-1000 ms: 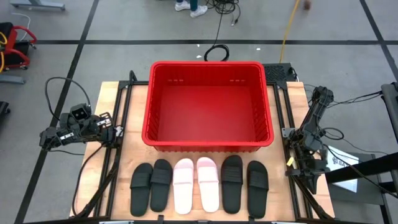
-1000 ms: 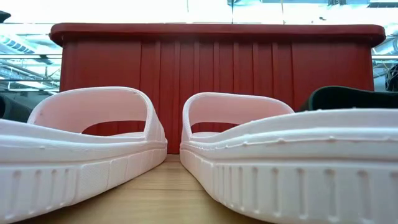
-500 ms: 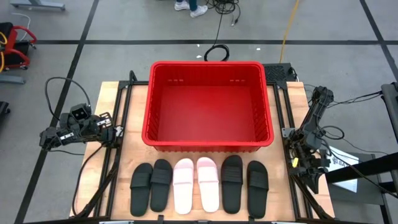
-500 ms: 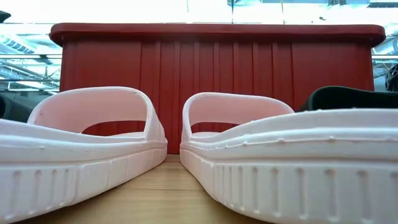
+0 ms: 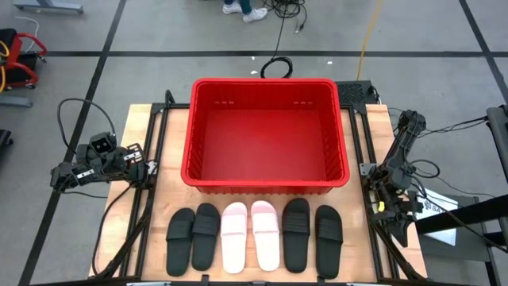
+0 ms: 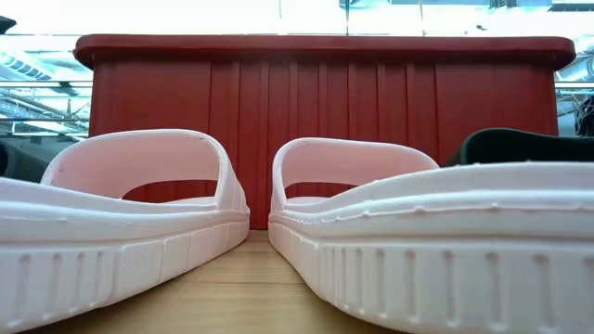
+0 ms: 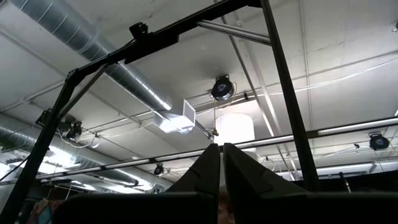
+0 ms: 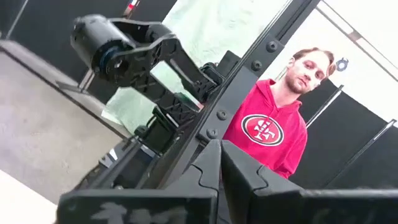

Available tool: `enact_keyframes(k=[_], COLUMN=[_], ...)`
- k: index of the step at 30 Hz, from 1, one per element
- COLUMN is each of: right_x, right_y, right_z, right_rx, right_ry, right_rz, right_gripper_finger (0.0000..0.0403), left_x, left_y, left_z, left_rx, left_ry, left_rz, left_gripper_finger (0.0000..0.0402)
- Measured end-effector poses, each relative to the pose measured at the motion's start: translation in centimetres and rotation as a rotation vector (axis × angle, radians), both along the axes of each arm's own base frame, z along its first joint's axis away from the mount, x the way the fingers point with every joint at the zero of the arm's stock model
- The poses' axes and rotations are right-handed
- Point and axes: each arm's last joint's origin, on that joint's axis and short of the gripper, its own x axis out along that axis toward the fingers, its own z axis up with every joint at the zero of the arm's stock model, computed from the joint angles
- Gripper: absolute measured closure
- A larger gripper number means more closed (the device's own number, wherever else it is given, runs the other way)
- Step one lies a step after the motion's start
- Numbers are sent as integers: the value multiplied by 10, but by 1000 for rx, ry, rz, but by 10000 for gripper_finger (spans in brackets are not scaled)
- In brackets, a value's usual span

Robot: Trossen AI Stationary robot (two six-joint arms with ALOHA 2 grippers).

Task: Pick and place slides into bin
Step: Put the black slide into the red organizer bin

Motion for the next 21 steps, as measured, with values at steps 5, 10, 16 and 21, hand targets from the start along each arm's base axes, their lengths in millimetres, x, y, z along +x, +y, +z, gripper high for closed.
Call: enact_keyframes(k=[5,10,16,21], right_x=[1,2,7,14], right_y=[1,3,4,1], right_z=[-1,-6,-6,1], right_rx=[-10,-54,-47,44], right_ry=[-17,9,-23,38], right_rz=[-5,-4,-160,-437], right_gripper_finger=[399,399,399,399], left_x=[0,0,0,0], left_y=[0,0,0,0], left_z=[0,0,0,0], left_rx=[0,0,0,0], left_ry=[0,0,0,0], left_rz=[0,0,0,0], left_gripper_finger=[376,376,376,376])
